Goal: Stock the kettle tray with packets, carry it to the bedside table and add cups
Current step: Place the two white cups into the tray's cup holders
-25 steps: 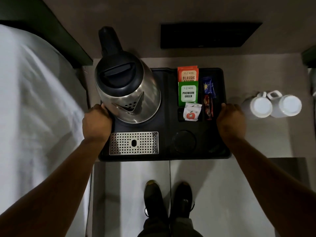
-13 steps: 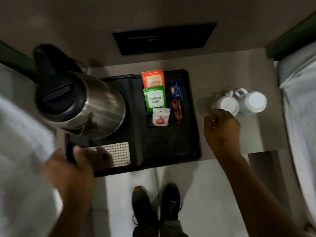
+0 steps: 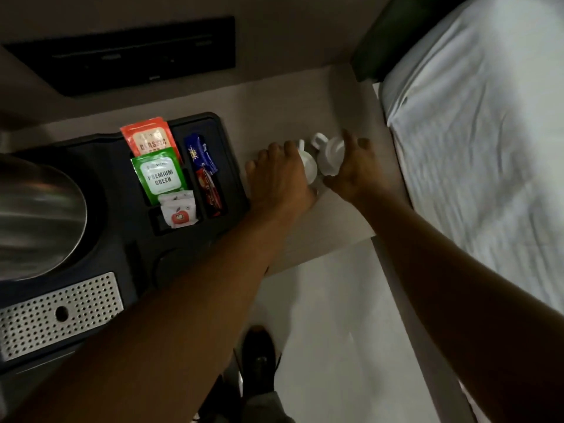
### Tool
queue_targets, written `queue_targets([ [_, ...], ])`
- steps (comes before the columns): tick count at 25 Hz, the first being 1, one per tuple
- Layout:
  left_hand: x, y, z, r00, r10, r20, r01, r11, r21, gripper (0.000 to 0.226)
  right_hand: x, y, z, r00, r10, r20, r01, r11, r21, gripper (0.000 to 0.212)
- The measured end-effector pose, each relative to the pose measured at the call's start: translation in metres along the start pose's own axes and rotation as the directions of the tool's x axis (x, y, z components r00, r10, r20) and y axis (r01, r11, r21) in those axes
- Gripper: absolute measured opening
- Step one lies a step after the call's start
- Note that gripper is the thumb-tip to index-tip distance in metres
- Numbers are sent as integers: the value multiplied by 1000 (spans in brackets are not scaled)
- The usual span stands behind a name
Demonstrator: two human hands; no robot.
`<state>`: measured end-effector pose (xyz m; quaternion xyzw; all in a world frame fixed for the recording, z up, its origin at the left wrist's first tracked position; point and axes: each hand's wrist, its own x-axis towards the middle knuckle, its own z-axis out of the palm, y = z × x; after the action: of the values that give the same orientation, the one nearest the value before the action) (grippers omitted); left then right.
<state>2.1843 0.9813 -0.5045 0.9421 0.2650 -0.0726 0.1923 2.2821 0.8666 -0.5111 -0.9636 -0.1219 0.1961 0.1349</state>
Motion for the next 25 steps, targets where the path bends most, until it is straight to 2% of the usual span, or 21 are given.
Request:
queue_targets([
  [4, 1, -8, 2, 998, 62, -1, -62, 997, -43, 79, 10, 1, 3, 999, 10, -43, -4, 991, 134, 88],
  [7, -36, -31, -19, 990, 117, -73, -129, 972, -197, 80, -20, -9, -4, 994, 28, -107, -3, 975, 221, 86],
  [10, -105, -78, -41, 992, 36, -119, -68, 960, -271, 81, -93, -37, 7, 984, -27, -178, 85, 940, 329, 83],
  [12, -149, -113, -46, 987, -52, -152, 15, 972, -233, 81, -149, -62, 27, 989, -86, -119, 124, 921, 369, 82],
  [14, -179, -144, -42, 981, -133, -143, 103, 974, -200, 82, -190, -87, 49, 988, -150, -36, 154, 930, 335, 84],
  [17, -192, -172, -31, 974, -206, -95, 182, 960, -211, 82, -208, -103, 73, 971, -238, -1, 234, 953, 191, 84],
  [21, -182, -183, -20, 966, -217, -141, 187, 962, -200, 78, -193, -102, 85, 967, -254, -21, 254, 965, 63, 85],
  [25, -181, -182, -15, 969, -206, -134, 173, 959, -224, 79, -190, -107, 93, 963, -268, 24, 269, 963, -16, 89],
])
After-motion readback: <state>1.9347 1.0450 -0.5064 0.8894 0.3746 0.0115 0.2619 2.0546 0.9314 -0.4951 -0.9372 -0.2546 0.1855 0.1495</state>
